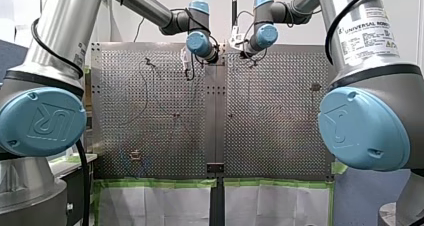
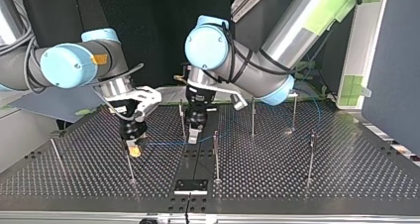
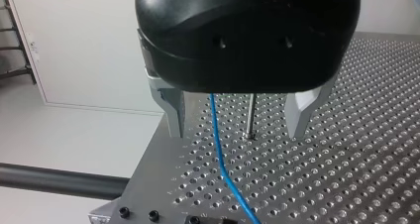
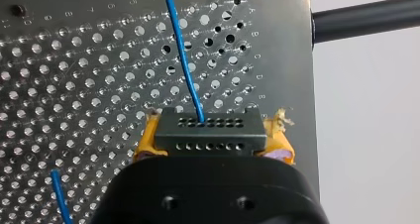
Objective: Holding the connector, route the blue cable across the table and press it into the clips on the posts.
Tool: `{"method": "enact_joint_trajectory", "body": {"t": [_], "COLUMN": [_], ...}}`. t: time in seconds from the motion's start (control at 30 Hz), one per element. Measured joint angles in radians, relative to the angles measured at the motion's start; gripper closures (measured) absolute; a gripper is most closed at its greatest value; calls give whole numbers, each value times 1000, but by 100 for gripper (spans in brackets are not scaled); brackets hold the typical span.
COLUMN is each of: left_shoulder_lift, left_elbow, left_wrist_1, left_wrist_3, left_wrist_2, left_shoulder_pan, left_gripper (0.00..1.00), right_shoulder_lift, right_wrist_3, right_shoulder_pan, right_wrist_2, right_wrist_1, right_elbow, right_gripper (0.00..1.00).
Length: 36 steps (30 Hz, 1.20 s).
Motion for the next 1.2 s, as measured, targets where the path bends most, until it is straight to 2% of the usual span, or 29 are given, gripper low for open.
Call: {"method": "enact_joint_trajectory", "body": {"t": [0.37, 0.67, 0.8, 0.83, 0.87, 0.9, 0.93, 0.97, 1.0, 1.03, 1.07, 1.13, 1.17, 1.2], "left_shoulder_lift": [-41, -117, -141, -144, -146, -147, -148, -148, -148, -148, -148, -149, -149, -149], "left_elbow": [100, 180, 194, 196, 196, 196, 196, 196, 196, 196, 196, 196, 196, 196], "left_wrist_1": [-6, -41, -55, -59, -61, -63, -64, -65, -65, -65, -64, -63, -64, -64], "left_wrist_3": [0, -5, -6, -6, -6, -5, -5, -5, -5, -4, -5, -6, -7, -8], "left_wrist_2": [-14, -8, -26, -34, -40, -47, -56, -63, -70, -80, -87, -103, -109, -113], "left_shoulder_pan": [10, 12, 11, 9, 7, 5, 3, 1, -1, -3, -5, -9, -10, -11], "left_gripper": [0, 0, 0, 16, 16, 29, 50, 50, 61, 76, 76, 93, 93, 100], "right_shoulder_lift": [1, 1, 1, 2, 2, 2, 2, 2, 2, 2, 1, 1, 2, 2], "right_wrist_3": [-2, -2, -1, -1, -1, -1, -1, -1, -1, -1, -2, -2, -2, -2], "right_shoulder_pan": [0, 0, -1, -1, -2, -2, -2, -2, -2, -2, -2, -2, -2, -2], "right_wrist_2": [0, 0, 0, 0, 0, 0, 0, 0, 0, 0, 0, 0, 0, 0], "right_wrist_1": [0, -2, -2, -2, -2, -2, -2, -2, -2, -2, -2, -2, -2, -2], "right_elbow": [1, 2, 2, 2, 2, 2, 2, 2, 2, 2, 2, 2, 2, 2], "right_gripper": [100, 100, 100, 100, 100, 100, 100, 100, 100, 100, 100, 100, 100, 100]}}
